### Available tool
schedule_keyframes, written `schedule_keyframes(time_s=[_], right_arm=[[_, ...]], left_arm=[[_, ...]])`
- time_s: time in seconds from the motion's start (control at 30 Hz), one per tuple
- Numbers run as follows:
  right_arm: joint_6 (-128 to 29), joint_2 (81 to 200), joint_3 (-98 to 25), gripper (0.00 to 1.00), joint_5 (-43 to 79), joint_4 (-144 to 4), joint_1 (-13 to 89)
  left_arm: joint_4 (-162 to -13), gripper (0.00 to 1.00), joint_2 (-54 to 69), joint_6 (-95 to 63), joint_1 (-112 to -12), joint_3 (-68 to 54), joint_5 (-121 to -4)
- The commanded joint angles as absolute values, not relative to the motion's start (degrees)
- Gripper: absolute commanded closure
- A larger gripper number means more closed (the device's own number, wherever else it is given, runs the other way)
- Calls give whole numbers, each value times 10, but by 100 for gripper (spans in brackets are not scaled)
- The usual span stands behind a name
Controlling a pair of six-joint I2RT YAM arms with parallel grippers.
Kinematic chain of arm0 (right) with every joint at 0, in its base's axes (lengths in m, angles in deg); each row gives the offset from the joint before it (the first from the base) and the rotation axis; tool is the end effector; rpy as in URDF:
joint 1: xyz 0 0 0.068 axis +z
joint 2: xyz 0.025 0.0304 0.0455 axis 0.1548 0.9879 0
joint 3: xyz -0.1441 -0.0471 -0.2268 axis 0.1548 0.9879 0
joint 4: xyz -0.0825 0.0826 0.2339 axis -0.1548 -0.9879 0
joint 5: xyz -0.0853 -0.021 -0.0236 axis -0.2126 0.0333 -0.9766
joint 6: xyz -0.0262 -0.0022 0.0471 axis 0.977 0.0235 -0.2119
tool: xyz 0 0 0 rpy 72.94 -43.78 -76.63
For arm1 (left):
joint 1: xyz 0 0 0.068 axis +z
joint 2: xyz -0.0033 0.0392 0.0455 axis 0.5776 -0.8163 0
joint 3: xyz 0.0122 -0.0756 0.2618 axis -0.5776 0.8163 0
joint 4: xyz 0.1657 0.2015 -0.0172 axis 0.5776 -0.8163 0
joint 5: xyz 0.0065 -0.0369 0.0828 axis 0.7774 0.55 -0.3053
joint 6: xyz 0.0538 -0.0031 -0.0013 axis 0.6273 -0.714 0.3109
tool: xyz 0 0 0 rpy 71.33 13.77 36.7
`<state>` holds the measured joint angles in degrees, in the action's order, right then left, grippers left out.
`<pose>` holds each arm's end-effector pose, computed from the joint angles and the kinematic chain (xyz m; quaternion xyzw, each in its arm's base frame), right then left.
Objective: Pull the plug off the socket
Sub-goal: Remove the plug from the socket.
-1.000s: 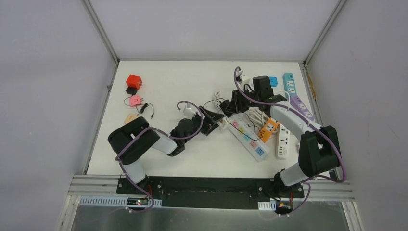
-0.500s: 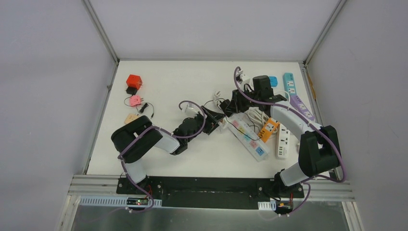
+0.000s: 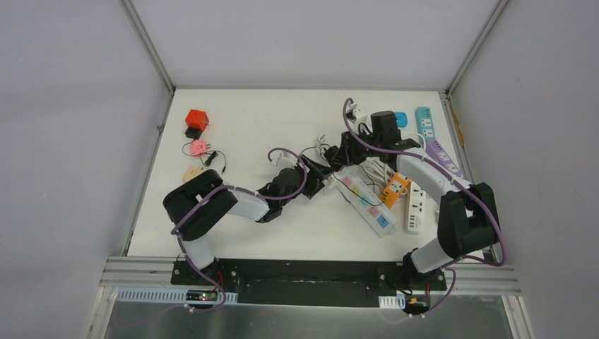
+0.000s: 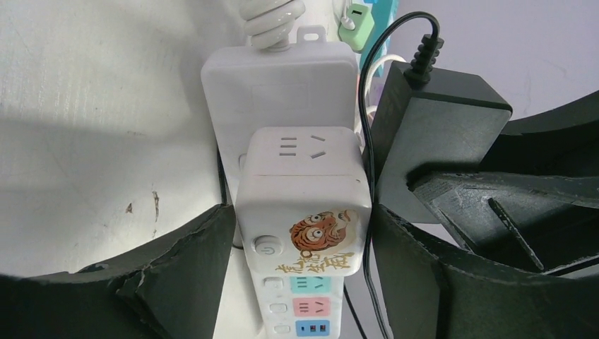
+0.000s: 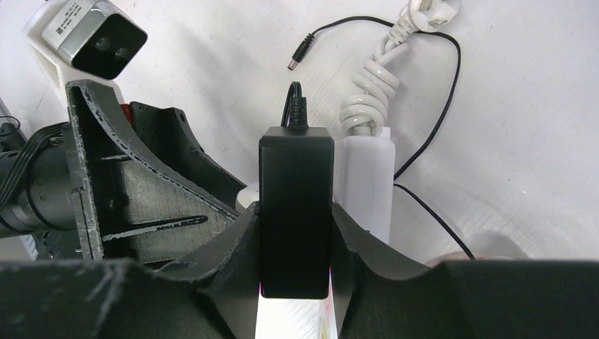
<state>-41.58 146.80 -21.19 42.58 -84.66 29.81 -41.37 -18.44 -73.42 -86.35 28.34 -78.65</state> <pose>0.3018 0.1357 0.2471 -0.2785 0.8416 0.3188 0.3354 0.2146 -0.2580 0.1474 -0.1654 0.7801 -0.4944 0.3458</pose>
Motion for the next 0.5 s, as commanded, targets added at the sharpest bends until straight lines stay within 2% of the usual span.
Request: schedule_keyframes(time_s=[0.0,0.1,0.13,0.17,0.2,0.27,0.37,0.47], right_arm=[[-411,1460,-237,100,448,-800,303],[-410,1462,-238,100,447,-803,304],[-410,1462,-238,100,447,-803,304],[-409,1461,-238,100,446,-804,305],[-408,1461,-239,100,443,-805,304],[-406,1459,-240,100,436,-808,305],[-401,1457,-244,100,421,-815,305],[-400,1452,-246,100,421,-819,306]], left_arm=[[-464,35,-171,-751,-870,262,-818],[-453,43,-182,-755,-870,256,-816],[-445,48,-186,-757,-870,256,-814],[-436,64,-191,-759,-870,258,-811],[-426,75,-196,-761,-870,261,-809],[-406,90,-205,-766,-870,268,-805],[-386,100,-216,-766,-869,278,-803],[-382,100,-222,-755,-870,283,-806]])
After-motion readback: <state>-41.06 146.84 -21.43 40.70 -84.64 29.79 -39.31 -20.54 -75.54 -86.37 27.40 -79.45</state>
